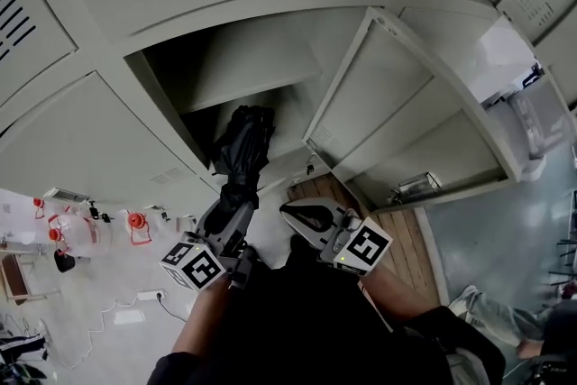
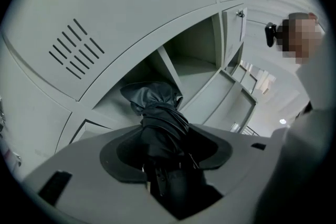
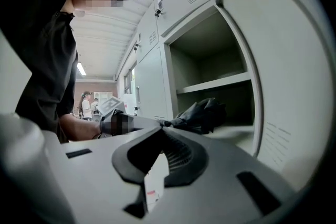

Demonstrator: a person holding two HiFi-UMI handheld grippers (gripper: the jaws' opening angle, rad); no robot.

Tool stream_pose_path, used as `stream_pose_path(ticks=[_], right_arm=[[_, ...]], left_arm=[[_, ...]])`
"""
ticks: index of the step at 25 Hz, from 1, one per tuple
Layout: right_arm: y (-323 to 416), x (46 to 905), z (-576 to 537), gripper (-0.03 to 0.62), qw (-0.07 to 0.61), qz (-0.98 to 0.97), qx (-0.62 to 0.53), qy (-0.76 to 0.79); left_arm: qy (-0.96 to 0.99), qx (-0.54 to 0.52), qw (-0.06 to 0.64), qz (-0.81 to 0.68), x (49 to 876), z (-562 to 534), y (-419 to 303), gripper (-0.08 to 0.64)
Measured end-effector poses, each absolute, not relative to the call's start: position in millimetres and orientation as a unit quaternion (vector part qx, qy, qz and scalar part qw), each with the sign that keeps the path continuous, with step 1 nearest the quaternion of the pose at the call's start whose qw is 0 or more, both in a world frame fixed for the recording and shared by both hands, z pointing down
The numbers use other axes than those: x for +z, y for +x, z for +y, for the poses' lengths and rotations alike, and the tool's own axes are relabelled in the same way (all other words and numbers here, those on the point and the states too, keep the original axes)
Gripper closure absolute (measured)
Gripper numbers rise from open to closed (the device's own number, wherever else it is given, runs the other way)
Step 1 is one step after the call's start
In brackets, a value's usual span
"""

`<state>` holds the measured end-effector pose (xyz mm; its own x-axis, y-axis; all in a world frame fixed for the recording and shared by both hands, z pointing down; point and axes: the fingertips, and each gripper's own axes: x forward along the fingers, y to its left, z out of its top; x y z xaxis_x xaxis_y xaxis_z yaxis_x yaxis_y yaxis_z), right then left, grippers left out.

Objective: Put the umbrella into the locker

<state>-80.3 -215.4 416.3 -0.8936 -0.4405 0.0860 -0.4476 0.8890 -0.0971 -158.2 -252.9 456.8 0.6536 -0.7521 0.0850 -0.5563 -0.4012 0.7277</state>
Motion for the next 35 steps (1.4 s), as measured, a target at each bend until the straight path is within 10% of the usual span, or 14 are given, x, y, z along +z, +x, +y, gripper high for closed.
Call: stream_pose_path(ticks=[35], right_arm=[[-45, 411, -199, 0.58, 0.012, -0.994, 0.059, 0.093]], left_arm=[[0.797, -0.03, 0.236, -0.555, 442, -383, -135, 0.321]])
